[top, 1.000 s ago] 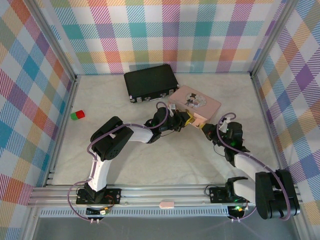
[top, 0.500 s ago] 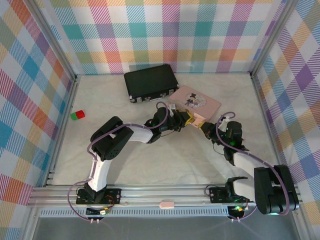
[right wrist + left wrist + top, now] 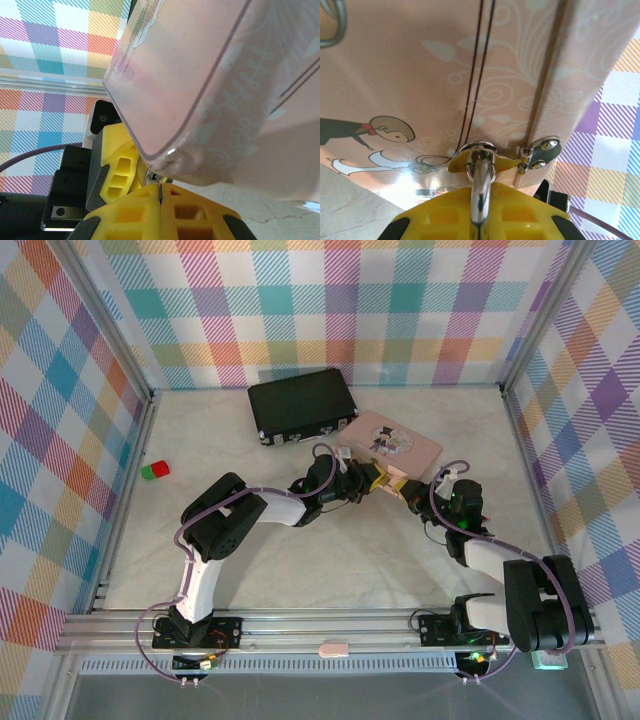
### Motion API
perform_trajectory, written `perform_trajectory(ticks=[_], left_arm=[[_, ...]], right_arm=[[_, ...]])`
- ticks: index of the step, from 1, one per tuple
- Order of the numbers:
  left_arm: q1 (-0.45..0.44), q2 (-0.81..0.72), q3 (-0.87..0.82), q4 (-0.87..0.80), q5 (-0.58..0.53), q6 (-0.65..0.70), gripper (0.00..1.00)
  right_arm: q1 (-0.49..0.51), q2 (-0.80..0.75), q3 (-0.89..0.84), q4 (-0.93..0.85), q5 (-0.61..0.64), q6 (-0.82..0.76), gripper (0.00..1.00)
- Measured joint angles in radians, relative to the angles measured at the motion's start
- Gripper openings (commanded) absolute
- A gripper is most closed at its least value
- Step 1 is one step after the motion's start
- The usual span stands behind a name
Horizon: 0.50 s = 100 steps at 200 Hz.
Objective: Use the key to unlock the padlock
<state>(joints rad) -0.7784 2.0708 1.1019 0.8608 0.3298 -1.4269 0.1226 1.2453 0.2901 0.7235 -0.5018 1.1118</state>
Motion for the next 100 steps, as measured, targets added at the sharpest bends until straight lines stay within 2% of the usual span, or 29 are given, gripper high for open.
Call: perform_trajectory(ticks=[100], left_arm=[[0.0,0.001,0.0,0.008,-0.003,-0.021,0.0]], right_arm=[[0.001,0.039,0.0,0.071,-0.004,0.031,0.0]])
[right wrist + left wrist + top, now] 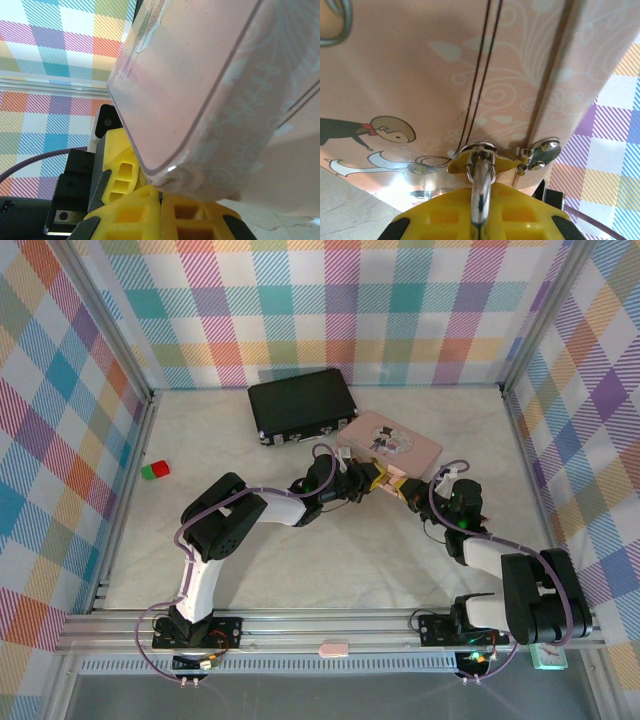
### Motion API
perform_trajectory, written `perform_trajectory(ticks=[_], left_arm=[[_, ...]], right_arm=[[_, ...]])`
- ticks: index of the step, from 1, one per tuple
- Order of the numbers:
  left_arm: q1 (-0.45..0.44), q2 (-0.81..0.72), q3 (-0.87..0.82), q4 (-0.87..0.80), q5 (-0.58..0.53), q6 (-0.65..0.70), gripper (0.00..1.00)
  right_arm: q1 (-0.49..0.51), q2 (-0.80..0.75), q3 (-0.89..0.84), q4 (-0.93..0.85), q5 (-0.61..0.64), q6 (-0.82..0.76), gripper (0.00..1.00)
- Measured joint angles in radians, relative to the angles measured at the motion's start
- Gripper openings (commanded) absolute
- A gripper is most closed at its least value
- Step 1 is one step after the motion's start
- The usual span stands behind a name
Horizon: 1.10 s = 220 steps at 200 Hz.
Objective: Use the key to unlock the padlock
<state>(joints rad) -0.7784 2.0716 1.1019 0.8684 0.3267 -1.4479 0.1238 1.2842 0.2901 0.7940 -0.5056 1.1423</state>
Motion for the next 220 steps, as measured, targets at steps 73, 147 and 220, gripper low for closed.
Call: perform_trajectory(ticks=[73,147,220], left_arm=[[0.0,0.002,0.0,-0.001,-0.041,-0.012,0.0],[0.002,0.002,0.0,-0.003,-0.102,-0.037,0.0],[0.005,0.016,-0.001,-0.005,-0.128,-0.055,0.0]], right_arm=[[0.017,0.095,0.0,0.121,0.009,0.03,0.0],[0.031,0.195,0.034,0.199,0.027,0.047,0.0],[0.035,0.246,0.08,0.156,0.027,0.033,0.0]])
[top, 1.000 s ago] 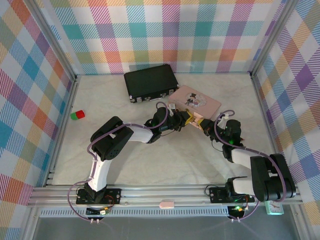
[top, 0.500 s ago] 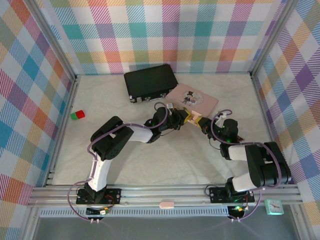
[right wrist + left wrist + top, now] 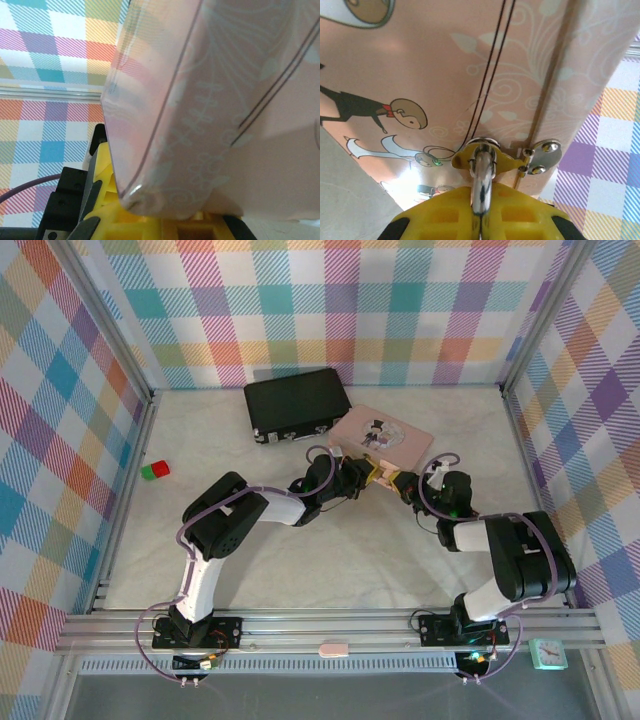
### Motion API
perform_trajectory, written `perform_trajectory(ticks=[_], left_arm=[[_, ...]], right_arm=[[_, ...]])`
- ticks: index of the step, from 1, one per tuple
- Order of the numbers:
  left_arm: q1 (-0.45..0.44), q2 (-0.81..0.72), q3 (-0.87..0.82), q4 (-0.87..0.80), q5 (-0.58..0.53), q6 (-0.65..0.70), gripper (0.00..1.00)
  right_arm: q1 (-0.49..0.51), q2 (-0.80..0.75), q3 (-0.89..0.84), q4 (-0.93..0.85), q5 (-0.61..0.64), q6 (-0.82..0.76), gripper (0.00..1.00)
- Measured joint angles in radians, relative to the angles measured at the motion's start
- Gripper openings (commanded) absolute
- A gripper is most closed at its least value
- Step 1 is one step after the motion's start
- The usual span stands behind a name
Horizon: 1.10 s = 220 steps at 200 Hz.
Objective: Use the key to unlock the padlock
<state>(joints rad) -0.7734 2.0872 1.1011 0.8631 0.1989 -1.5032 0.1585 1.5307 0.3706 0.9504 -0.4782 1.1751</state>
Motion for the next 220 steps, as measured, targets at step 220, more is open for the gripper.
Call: perform_trajectory(ticks=[220], left_arm=[[-0.04,-0.027,-0.039,-0.032,0.083,0.097,0.0]], right_arm=[[0.047,-0.288,-0.008,-0.461,0.222,-0.127,0.0]])
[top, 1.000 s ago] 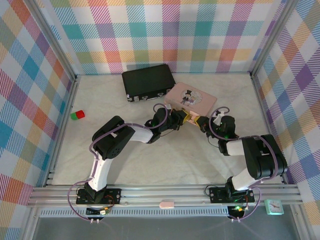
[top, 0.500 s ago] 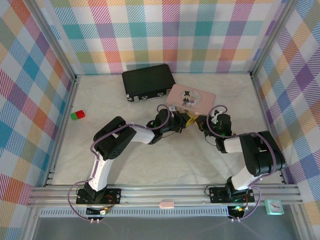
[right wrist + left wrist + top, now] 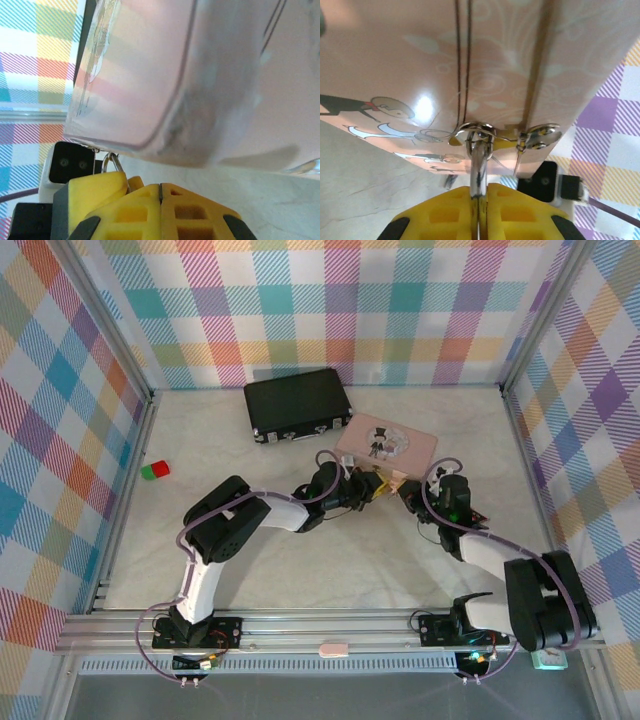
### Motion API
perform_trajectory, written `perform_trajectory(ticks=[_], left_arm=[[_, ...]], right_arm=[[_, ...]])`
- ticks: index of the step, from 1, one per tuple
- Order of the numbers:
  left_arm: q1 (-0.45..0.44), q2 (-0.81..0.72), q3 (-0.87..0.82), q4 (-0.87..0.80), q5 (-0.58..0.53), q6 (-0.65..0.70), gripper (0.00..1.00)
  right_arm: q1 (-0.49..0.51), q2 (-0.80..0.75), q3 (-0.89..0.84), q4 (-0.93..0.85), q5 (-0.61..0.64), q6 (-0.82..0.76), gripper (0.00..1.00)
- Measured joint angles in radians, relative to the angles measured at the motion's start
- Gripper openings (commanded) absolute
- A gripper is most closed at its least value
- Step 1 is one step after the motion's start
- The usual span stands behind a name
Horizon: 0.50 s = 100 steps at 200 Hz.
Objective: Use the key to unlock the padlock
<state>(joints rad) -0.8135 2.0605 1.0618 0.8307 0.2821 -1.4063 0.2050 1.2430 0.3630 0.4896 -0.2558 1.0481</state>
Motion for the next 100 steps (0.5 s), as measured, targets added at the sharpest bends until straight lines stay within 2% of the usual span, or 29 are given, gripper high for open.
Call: perform_trajectory(ticks=[41,76,90,100], left_arm=[[-0.002,-0.049,-0.087,-0.053,-0.022,0.064,0.0],[-0.012,-0.072,-0.156,-0.059,-0.076,0.104,0.0],[-0.015,-0.072,-0.162,-0.063,-0.09,0.117,0.08],[-0.017,-0.071,-0.162,-0.061,-0.092,0.118,0.19]], right_arm=[[-0.027,-0.011,0.012,-0.119,-0.062,-0.08,0.0],[-0.027,0.009,0.02,-0.149,-0.129,-0.112,0.0],[-0.027,0.01,0.023,-0.151,-0.143,-0.119,0.0],[-0.028,0.01,0.029,-0.154,-0.153,-0.122,0.0]])
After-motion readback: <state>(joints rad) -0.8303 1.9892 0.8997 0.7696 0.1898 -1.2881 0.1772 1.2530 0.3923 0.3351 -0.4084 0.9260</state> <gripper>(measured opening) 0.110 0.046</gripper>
